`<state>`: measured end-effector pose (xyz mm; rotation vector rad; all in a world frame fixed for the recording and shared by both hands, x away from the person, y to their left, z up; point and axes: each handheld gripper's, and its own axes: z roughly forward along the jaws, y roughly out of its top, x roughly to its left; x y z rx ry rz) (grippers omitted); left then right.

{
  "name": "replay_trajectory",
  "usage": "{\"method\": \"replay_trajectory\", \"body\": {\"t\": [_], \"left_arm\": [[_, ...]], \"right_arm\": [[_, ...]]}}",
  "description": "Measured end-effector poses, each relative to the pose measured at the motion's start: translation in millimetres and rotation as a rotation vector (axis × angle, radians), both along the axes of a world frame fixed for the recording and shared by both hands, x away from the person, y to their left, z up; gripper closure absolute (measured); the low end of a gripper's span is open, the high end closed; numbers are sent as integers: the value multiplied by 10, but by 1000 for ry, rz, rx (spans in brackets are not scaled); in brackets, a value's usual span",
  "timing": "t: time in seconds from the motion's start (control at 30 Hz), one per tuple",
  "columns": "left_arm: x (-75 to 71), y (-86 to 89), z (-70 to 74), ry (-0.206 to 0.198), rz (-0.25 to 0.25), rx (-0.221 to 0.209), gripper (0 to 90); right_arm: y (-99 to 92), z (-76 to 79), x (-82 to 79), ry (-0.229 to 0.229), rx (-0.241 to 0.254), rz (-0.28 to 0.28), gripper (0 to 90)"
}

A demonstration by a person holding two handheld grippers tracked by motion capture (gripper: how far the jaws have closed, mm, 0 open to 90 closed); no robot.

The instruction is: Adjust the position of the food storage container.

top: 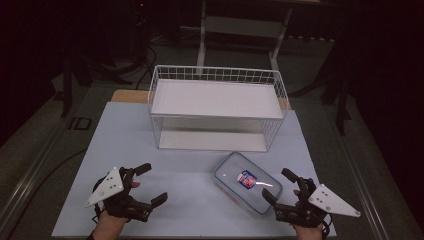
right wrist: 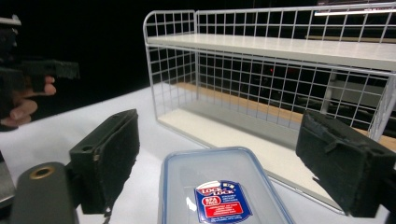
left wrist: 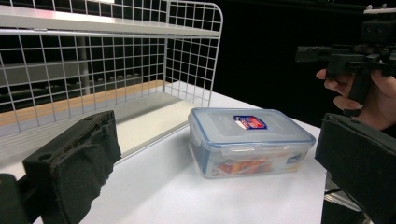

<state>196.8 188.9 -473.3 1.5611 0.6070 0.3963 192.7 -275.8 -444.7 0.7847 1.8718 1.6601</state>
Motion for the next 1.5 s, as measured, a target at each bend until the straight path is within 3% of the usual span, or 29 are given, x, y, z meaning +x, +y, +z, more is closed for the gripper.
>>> {"method": "replay_trajectory", "body": {"t": [0.1, 0.23, 0.4, 0.53, 0.57, 0.6, 0.7, 0.83, 1.03, 1.3, 1.47, 1.5], "left_arm": [[3, 0, -1, 7, -6, -3, 0], [7, -12, 3, 6, -15, -7, 0], [5, -24, 10, 1, -16, -4, 0], [5, -21, 11, -1, -16, -5, 0], [9, -18, 10, 2, -17, -7, 0], [10, -17, 10, 2, -17, -6, 0], [13, -17, 11, 1, -16, -7, 0], [13, -19, 13, 1, -15, -7, 0], [15, -21, 7, 3, -15, 0, 0], [27, -35, -9, 11, -20, 5, 0], [30, -47, -14, 14, -24, 13, 0], [30, -48, -16, 13, -25, 12, 0]], "right_arm": [[38, 12, -10, 3, -11, 9, 125], [124, 65, -39, 12, -11, 66, 123], [231, 134, -86, 60, -12, 137, 147], [277, 120, -131, 90, -32, 162, 252], [287, 107, -138, 107, -37, 184, 316], [324, 64, -153, 137, -69, 215, 406], [383, -37, -181, 163, -124, 221, 537], [452, -235, -177, 240, -172, 252, 698], [497, -443, -116, 342, -246, 255, 892], [506, -572, -48, 419, -340, 225, 899], [471, -621, -1, 469, -386, 181, 900], [450, -626, 13, 480, -377, 187, 900]]}}
